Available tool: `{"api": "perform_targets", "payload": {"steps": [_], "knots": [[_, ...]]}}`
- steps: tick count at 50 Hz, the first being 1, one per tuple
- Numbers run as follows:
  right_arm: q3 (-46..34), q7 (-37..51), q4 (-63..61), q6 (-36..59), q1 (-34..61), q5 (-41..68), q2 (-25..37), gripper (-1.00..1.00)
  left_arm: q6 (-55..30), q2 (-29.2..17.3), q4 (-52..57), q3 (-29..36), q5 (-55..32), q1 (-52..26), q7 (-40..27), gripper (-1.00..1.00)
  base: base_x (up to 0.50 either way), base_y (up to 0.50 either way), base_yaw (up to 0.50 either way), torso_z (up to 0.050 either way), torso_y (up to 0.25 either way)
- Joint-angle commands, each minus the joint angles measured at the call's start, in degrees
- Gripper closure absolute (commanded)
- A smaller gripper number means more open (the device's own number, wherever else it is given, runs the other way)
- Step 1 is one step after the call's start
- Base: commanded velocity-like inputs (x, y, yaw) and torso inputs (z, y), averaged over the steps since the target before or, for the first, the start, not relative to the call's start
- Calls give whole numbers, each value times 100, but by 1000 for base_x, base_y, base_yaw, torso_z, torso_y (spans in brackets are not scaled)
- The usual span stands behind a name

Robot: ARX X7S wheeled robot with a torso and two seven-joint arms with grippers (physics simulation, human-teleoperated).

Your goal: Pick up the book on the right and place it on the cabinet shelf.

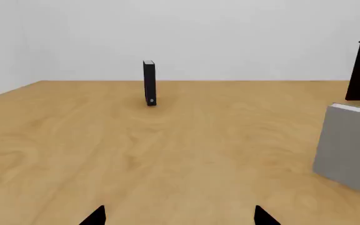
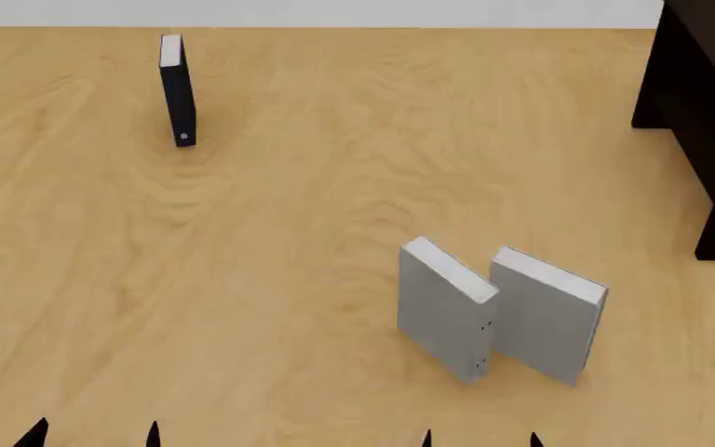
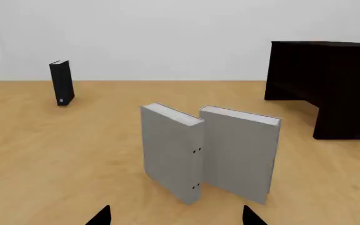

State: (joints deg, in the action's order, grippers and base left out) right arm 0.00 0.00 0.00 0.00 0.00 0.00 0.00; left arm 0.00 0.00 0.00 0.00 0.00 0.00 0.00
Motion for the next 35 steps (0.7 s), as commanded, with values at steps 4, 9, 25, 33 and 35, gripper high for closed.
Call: {"api": "perform_targets", "payload": {"steps": [4, 9, 25, 33, 35], "knots": [[-207, 270, -42, 43, -9, 228, 190, -100, -4, -149, 84, 154, -174, 46, -142, -100, 0, 0, 0, 0, 0], [-247, 367, -62, -30, -7, 350, 238, -100, -119, -230, 229, 183, -335, 112, -236, -100, 0, 0, 0, 0, 0], [-405, 598, -368, -124, -174, 488, 393, -100, -213, -407, 444, 259, -811, 97, -243, -100, 0, 0, 0, 36, 0], [-246, 777, -2308, 1102, -119, 775, 631, -100, -1181, -544, 1607, 357, -904, -192, -464, -100, 0, 0, 0, 50, 0], [-213, 797, -2465, 1234, -42, 820, 685, -100, -1395, -567, 1871, 382, -977, -289, -485, -100, 0, 0, 0, 50, 0]]}}
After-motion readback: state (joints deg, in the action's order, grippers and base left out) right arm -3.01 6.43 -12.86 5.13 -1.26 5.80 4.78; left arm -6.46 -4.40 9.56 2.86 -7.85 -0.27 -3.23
